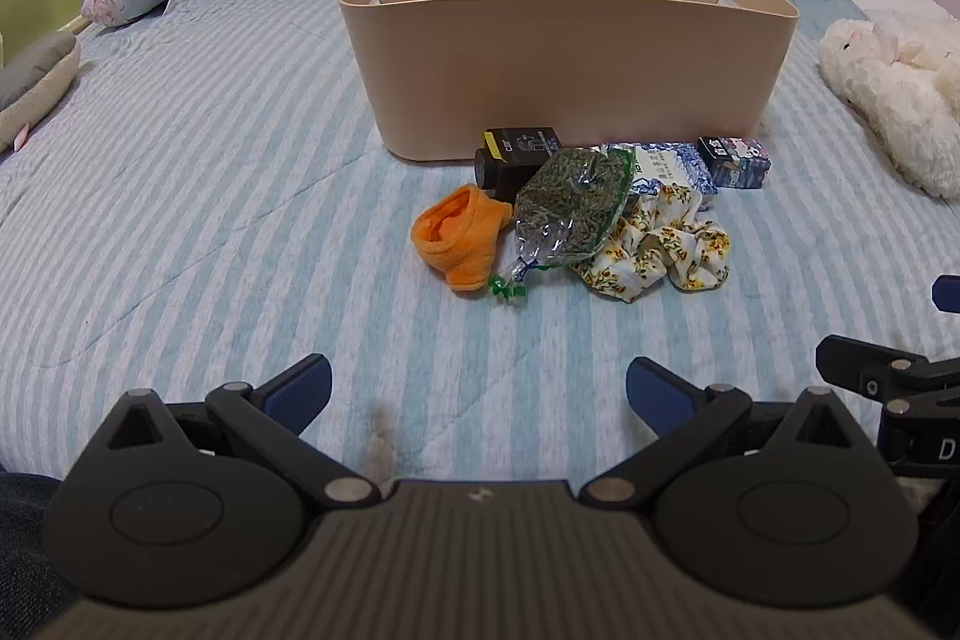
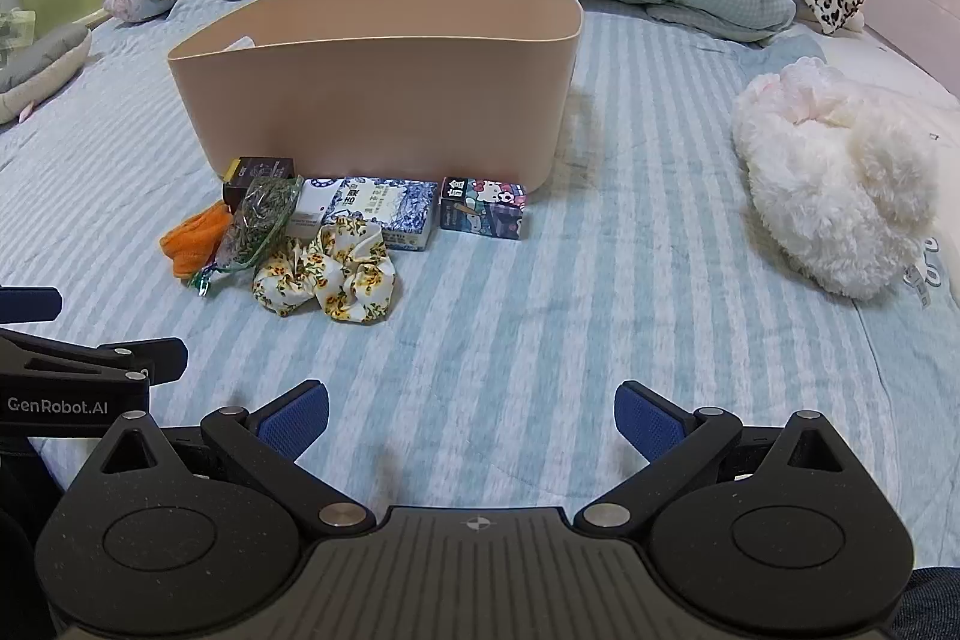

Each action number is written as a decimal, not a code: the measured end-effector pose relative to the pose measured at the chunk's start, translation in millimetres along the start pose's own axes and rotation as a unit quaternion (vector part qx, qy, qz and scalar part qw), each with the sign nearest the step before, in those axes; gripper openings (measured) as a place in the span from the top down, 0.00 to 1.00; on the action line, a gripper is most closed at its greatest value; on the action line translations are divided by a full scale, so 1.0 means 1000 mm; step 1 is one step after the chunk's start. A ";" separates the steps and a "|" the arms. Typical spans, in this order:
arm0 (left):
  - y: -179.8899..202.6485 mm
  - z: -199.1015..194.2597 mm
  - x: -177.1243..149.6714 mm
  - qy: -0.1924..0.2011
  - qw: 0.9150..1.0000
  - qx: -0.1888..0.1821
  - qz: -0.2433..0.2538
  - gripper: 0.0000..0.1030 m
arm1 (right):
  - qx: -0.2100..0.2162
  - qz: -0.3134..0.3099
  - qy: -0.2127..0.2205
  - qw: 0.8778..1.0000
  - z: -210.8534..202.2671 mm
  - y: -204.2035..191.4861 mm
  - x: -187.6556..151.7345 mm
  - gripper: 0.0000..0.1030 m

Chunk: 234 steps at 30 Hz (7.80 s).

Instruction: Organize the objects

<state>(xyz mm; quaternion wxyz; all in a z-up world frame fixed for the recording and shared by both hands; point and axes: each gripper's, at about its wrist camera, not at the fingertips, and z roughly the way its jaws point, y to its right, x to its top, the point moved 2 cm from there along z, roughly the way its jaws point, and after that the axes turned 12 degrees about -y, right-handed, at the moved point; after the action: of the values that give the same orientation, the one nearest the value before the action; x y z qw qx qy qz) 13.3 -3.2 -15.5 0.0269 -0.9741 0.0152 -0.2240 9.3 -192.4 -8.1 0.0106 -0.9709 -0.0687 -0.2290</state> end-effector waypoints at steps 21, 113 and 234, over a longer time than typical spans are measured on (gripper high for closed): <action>0.000 0.001 -0.002 -0.002 1.000 -0.001 0.002 0.00 | 0.000 0.000 -0.003 1.000 0.001 0.000 0.000 0.00; -0.042 0.061 0.072 -0.075 0.991 -0.067 0.082 0.86 | 0.025 -0.101 -0.034 0.994 0.080 -0.055 0.052 0.87; -0.041 0.090 0.114 -0.019 0.998 -0.046 0.033 0.15 | -0.018 -0.033 -0.043 0.998 0.112 0.033 0.108 0.08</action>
<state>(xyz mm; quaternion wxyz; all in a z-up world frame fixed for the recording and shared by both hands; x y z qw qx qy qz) 156.3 37.3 -44.5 -0.0100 -0.9774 0.0574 -0.2034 159.4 -204.8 -60.2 -0.0175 -0.9771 -0.0971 -0.1883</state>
